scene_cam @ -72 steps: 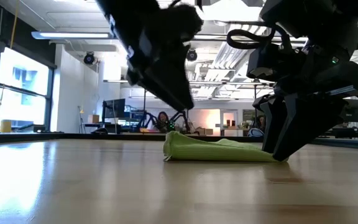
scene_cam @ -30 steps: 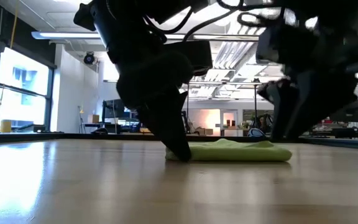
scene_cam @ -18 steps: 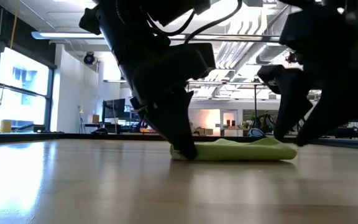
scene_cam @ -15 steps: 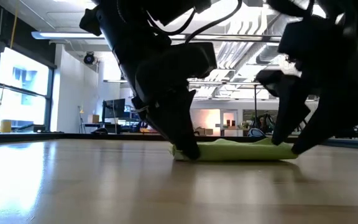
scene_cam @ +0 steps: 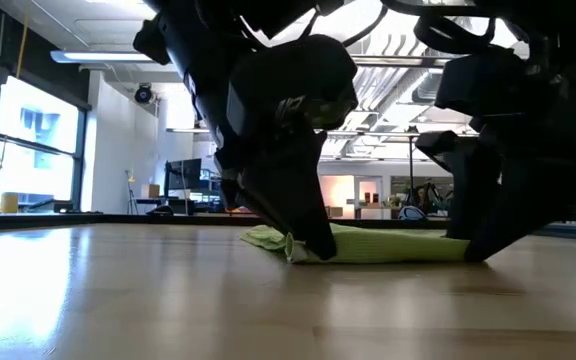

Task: Roll microfiber towels into tight, uniform cylinder then place into a basket
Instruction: Roll the light green microfiber towel

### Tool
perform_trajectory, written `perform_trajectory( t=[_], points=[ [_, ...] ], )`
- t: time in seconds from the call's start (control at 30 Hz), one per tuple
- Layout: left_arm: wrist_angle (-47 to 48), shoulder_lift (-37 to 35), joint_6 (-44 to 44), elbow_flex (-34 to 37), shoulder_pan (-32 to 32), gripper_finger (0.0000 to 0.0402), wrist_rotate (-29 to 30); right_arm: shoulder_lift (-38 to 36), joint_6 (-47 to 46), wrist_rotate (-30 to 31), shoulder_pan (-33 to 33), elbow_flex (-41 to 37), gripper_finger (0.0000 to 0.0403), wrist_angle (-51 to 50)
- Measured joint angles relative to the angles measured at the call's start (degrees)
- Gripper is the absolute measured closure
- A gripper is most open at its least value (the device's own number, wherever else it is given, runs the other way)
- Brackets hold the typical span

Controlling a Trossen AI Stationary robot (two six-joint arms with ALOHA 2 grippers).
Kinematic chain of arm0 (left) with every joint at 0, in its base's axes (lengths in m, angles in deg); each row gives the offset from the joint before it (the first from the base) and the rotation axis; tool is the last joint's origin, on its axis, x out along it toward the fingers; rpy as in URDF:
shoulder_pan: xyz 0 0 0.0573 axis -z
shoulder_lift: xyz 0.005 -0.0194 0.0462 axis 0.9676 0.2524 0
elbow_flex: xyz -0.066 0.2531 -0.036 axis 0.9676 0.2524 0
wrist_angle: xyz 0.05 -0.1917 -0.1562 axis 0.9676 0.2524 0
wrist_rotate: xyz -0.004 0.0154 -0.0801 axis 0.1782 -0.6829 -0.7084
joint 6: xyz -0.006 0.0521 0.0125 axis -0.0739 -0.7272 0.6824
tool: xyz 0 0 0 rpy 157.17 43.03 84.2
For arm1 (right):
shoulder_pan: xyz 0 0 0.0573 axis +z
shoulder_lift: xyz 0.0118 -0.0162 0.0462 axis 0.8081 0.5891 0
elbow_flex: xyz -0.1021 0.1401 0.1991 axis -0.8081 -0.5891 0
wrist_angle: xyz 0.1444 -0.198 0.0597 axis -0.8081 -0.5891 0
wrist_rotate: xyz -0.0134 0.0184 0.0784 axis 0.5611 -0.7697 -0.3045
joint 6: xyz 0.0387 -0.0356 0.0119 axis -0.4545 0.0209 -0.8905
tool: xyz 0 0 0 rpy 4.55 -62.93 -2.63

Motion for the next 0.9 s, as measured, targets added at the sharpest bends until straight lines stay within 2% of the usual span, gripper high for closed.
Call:
perform_trajectory(
  t=[0.17,0.37,0.6,0.8,0.9],
  points=[
    [-0.9,0.0,3.5,0.0,0.0,0.0381,-1.5,0.0,0.4,-2.8,-0.1,-0.1,0.0392,-0.4],
    [-1.8,-0.9,6.0,0.1,0.0,0.0381,-3.6,-1.1,-1.0,-7.6,-0.3,-0.2,0.0392,-0.1],
    [-3.2,-3.1,6.8,0.2,0.1,0.0381,-3.8,-5.0,-2.7,-18.2,-2.0,-0.5,0.0400,0.5],
    [-1.7,-2.9,13.9,0.1,-0.3,0.0381,-3.5,-5.1,-7.8,-21.0,-5.8,-0.5,0.0401,1.0],
    [-1.9,-3.0,17.9,0.2,-0.8,0.0381,-4.3,-5.1,-11.0,-25.9,-8.0,-0.5,0.0402,0.9]
  ],
)
